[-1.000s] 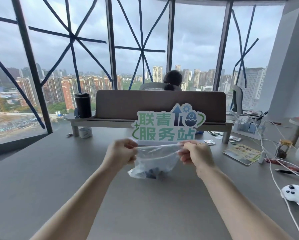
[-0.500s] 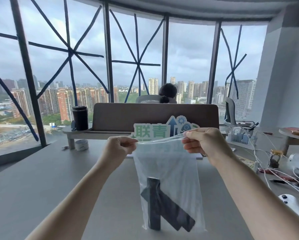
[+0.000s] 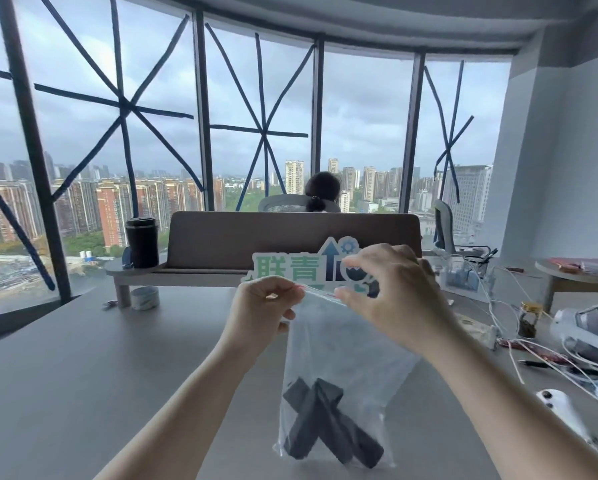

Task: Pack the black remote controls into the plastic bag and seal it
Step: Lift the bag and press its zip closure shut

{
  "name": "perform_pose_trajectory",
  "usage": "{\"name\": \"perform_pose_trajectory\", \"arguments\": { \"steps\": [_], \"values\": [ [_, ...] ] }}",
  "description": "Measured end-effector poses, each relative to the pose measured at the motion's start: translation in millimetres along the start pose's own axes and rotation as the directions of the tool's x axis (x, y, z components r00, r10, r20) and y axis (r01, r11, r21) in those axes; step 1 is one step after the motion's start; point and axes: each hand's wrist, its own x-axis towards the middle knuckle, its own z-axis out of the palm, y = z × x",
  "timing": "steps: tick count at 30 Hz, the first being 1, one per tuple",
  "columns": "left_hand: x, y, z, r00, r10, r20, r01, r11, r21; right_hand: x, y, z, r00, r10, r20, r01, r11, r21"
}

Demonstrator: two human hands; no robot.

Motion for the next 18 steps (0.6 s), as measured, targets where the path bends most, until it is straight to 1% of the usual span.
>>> {"name": "perform_pose_trajectory", "arguments": {
  "steps": [2, 5, 10, 12, 18],
  "values": [
    [0, 6, 8, 0.999, 0.045, 0.017, -0.046, 0.997, 0.055, 5, -11, 6, 0.995, -0.045, 0.087, 0.045, 0.999, 0.007],
    [0, 12, 13, 0.995, 0.099, 0.021, -0.101, 0.987, 0.127, 13, -13, 7, 0.996, -0.016, 0.092, 0.007, 0.995, 0.099],
    [0, 20, 17, 0.989, 0.147, 0.021, -0.148, 0.973, 0.179, 25, -6, 1, 0.985, 0.008, 0.173, -0.052, 0.967, 0.248],
    [0, 24, 17, 0.986, 0.162, 0.033, -0.165, 0.969, 0.186, 28, -3, 0, 0.985, 0.003, 0.170, -0.051, 0.959, 0.279],
    [2, 30, 17, 0.981, 0.183, 0.059, -0.191, 0.960, 0.204, 29, -2, -6, 0.991, -0.013, 0.133, -0.021, 0.967, 0.254]
  ]
}}
